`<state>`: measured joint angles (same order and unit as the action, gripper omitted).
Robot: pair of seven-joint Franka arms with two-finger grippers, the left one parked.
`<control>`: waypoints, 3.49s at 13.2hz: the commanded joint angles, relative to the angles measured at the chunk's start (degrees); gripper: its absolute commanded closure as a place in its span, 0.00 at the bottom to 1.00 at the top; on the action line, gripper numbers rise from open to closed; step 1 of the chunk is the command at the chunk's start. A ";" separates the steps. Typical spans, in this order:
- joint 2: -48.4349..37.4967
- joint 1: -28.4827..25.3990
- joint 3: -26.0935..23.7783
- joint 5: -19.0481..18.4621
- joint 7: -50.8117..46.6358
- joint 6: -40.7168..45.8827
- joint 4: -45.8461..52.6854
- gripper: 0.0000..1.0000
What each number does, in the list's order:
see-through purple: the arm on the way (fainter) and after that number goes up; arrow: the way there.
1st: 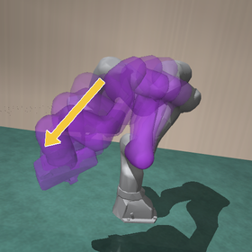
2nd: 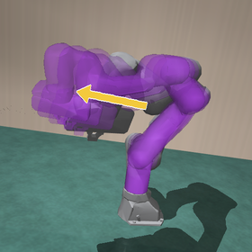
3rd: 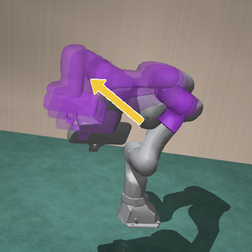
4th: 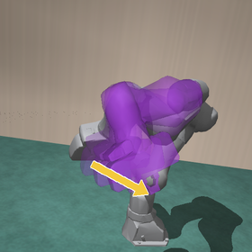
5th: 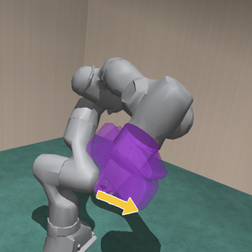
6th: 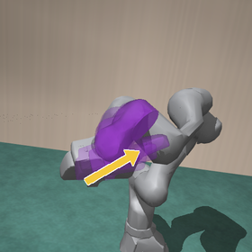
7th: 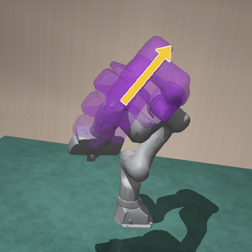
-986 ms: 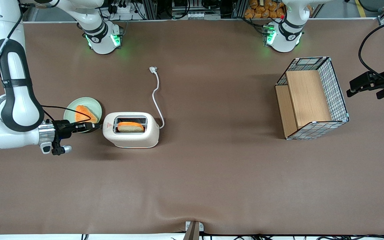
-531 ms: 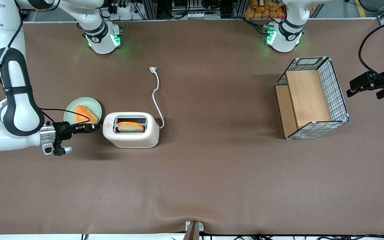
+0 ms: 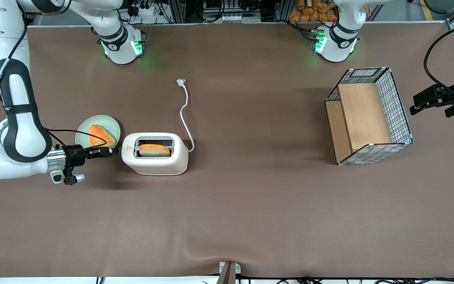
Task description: Press toaster button with right arm
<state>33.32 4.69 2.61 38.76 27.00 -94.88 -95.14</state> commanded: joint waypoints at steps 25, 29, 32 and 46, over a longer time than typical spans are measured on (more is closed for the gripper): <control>7.72 0.58 -0.50 1.23 5.16 -2.59 -0.22 1.00; 7.81 0.49 -0.50 1.23 5.25 -2.77 -0.22 1.00; 7.20 0.14 -0.42 0.54 4.64 -2.24 0.83 1.00; -3.07 0.41 0.29 -17.56 -2.04 8.75 13.93 0.00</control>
<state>33.42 4.96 3.04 24.33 26.15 -86.68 -80.64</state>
